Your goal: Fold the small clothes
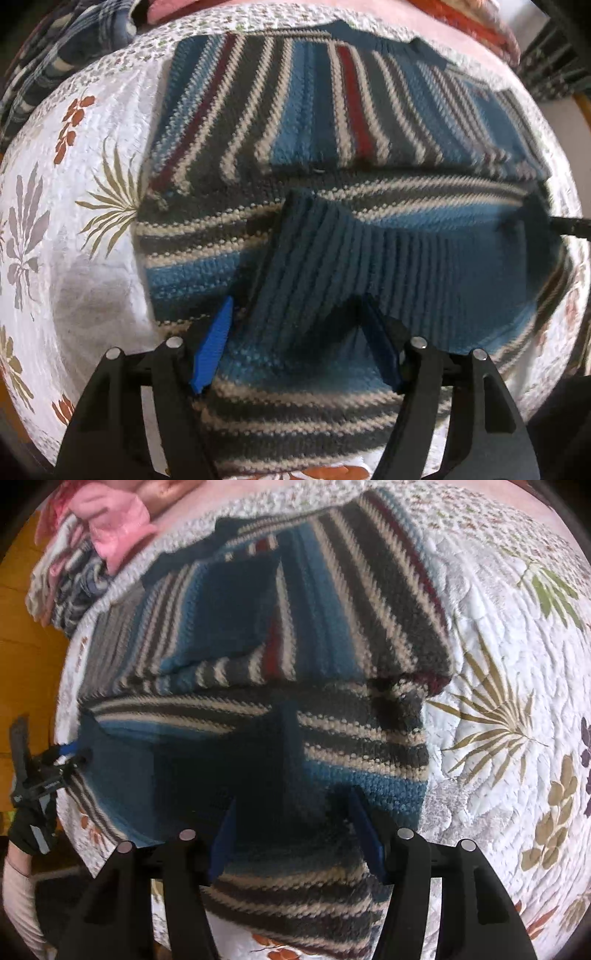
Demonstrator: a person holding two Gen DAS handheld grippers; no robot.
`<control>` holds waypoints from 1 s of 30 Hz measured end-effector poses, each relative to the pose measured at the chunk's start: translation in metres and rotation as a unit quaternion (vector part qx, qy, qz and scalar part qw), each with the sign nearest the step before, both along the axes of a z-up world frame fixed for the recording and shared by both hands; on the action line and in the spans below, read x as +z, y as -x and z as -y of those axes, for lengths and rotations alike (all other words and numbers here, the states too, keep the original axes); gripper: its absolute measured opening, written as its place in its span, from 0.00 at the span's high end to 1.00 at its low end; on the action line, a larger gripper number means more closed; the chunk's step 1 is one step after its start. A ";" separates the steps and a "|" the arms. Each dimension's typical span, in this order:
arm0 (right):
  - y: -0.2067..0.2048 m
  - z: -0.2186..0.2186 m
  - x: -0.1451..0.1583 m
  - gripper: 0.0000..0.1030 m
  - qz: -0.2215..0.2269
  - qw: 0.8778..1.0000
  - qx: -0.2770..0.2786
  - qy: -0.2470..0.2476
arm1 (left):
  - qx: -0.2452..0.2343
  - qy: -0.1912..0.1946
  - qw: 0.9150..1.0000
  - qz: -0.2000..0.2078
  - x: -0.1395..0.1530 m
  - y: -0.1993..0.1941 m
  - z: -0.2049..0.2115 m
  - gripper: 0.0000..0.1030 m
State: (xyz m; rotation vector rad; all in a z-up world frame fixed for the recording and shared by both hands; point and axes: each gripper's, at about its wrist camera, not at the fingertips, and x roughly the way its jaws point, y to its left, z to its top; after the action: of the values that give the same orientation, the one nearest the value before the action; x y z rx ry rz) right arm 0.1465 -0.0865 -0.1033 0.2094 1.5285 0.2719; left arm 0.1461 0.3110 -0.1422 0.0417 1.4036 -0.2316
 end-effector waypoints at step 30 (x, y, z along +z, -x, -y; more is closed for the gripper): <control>0.013 -0.024 0.029 0.91 0.046 0.997 0.061 -0.025 | -0.032 0.076 0.997 0.008 0.021 0.009 0.013 0.87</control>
State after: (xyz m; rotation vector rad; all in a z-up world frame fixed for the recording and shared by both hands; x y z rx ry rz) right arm 0.1331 -0.0623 -0.0740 0.1406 1.4464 0.4121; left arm 0.1368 0.2984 -0.1208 -0.0373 1.3660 -0.3904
